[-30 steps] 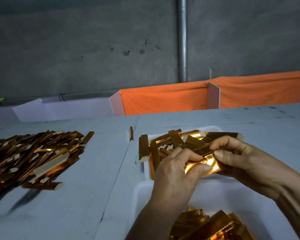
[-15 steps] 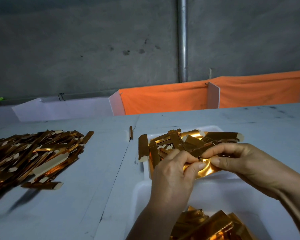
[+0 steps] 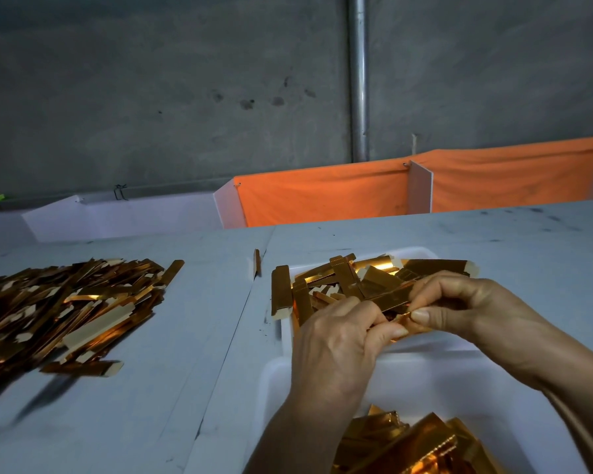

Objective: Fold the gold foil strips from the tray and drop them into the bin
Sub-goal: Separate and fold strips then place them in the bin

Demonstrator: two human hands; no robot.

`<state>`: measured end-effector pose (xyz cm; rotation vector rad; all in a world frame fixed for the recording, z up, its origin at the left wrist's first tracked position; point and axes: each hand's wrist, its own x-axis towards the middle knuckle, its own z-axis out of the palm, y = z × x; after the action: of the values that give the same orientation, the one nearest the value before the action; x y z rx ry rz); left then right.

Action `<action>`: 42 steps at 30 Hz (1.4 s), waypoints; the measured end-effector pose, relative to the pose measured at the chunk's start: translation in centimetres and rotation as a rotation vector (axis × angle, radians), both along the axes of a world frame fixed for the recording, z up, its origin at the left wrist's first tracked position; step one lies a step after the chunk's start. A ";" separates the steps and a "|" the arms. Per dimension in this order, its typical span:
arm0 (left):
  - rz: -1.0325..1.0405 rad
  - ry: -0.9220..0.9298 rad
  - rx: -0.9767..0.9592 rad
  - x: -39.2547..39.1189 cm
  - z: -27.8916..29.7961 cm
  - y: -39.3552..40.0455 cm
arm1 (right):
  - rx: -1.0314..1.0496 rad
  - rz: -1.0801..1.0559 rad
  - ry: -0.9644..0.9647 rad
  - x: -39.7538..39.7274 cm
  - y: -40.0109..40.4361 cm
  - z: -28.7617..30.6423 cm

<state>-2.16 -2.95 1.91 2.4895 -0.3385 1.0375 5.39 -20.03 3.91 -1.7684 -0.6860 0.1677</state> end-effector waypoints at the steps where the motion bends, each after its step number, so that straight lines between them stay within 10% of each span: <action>1: 0.048 -0.071 0.087 0.1 0.1 0.2 | -0.011 -0.002 -0.015 0.0 0.0 0.0; 8: 0.131 -0.279 0.273 0.0 0.5 0.1 | 0.013 -0.001 -0.108 0.0 -0.1 0.2; 20: 0.110 -0.097 0.259 0.2 -0.4 -0.1 | 0.014 -0.221 -0.122 1.0 -1.2 0.1; 27: 0.237 -0.110 0.247 0.2 -0.5 -1.5 | 0.450 0.027 0.552 -0.3 1.4 -0.6; 35: 0.144 -0.046 0.320 0.2 -0.9 -2.5 | 0.365 -0.132 0.517 0.0 1.6 -0.9; 39: 0.125 -0.108 0.012 0.0 -0.4 -2.2 | 0.324 -0.098 0.489 0.1 1.4 -0.8; 42: 0.121 0.179 -0.279 0.0 -0.6 -1.7 | 0.261 -0.102 0.434 -0.2 1.6 -0.9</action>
<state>-2.20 -4.62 1.36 2.3471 0.0119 0.8344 5.24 -18.47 3.03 -1.4472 -0.2878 0.3637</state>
